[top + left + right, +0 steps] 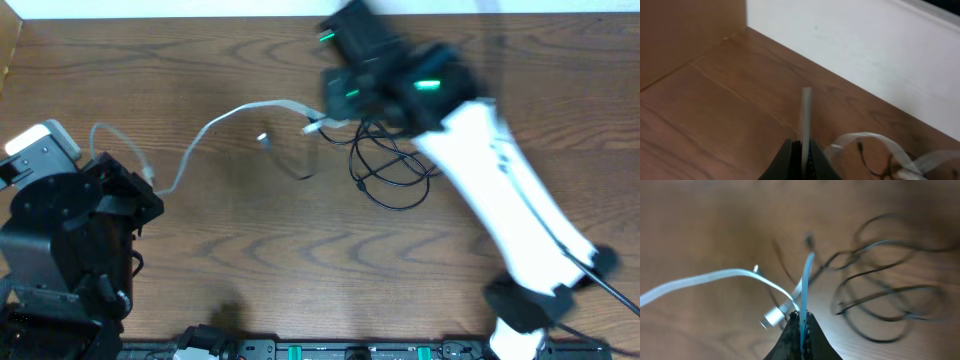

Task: Untangle cables

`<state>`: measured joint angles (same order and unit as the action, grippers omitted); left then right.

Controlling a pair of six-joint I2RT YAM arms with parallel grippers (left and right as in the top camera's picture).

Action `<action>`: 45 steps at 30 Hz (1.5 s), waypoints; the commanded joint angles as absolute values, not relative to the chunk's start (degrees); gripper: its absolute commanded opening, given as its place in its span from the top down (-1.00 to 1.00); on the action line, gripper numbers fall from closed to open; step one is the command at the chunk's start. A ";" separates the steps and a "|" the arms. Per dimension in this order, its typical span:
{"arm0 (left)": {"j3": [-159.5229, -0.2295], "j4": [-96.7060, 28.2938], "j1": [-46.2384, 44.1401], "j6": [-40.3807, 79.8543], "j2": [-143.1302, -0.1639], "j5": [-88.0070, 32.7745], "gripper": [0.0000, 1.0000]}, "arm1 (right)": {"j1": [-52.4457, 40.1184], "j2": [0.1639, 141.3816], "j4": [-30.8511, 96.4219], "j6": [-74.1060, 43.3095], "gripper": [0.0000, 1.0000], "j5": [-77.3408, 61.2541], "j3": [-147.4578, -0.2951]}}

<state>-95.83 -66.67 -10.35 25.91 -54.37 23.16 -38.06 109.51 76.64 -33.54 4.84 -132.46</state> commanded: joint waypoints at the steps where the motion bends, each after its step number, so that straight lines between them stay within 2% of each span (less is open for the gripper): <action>1: -96.18 -66.74 -10.33 26.48 -54.48 27.73 0.85 | -35.22 105.45 79.99 -36.40 0.97 9.52 -133.82; 2: -96.18 -66.72 -10.33 26.76 -54.57 27.70 0.85 | -34.63 105.32 81.45 -36.40 0.93 9.47 -133.82; 4: -96.18 -66.61 -10.33 26.92 -54.61 27.70 0.85 | -34.26 105.45 83.83 -36.38 0.58 9.50 -133.64; 5: -96.18 -66.57 -10.33 26.92 -54.61 27.70 0.85 | -34.26 105.67 84.71 -36.36 0.35 9.54 -133.27; 6: -96.18 -66.57 -10.33 26.92 -54.61 27.70 0.85 | -34.26 105.84 85.56 -36.36 -0.02 9.54 -132.73; 7: -96.18 -66.57 -10.33 26.92 -54.61 27.70 0.85 | -34.28 106.13 86.04 -36.36 -0.47 9.52 -132.25; 8: -96.18 -66.57 -10.33 26.92 -54.61 27.70 0.85 | -34.33 106.32 86.43 -36.36 -0.78 9.52 -131.83; 9: -96.18 -66.57 -10.33 26.92 -54.61 27.70 0.85 | -34.41 106.76 86.72 -36.36 -0.92 9.52 -131.41; 15: -96.18 -66.30 -10.33 29.02 -54.61 26.68 0.85 | -35.40 110.48 87.20 -33.58 -0.98 1.52 -130.43; 20: -96.18 -59.48 -10.33 27.49 -54.61 16.29 0.85 | -37.76 114.89 83.90 -17.85 -0.98 -16.97 -130.43; 23: -96.25 -53.54 -10.33 25.34 -54.61 9.67 0.85 | -40.29 117.49 82.11 -10.04 -0.99 -23.18 -130.43; 30: -96.31 -45.74 -10.33 26.00 -54.61 4.82 0.85 | -44.91 120.36 73.67 -10.02 -0.98 -32.51 -130.43; 34: -96.38 -43.05 -10.33 26.50 -54.61 0.21 0.85 | -46.37 120.36 65.39 -15.59 -0.98 -39.66 -130.43; 42: -96.68 -40.21 -10.33 27.22 -54.61 -6.68 0.85 | -49.23 120.70 55.20 -39.46 -0.98 -36.99 -130.43; 45: -96.68 -40.21 -10.33 26.87 -54.61 -7.38 0.85 | -49.67 121.10 53.32 -39.51 -0.96 -36.95 -130.43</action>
<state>-95.83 -40.49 -10.35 27.16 -54.65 -4.12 -48.95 120.70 54.17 -34.28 -36.75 -130.10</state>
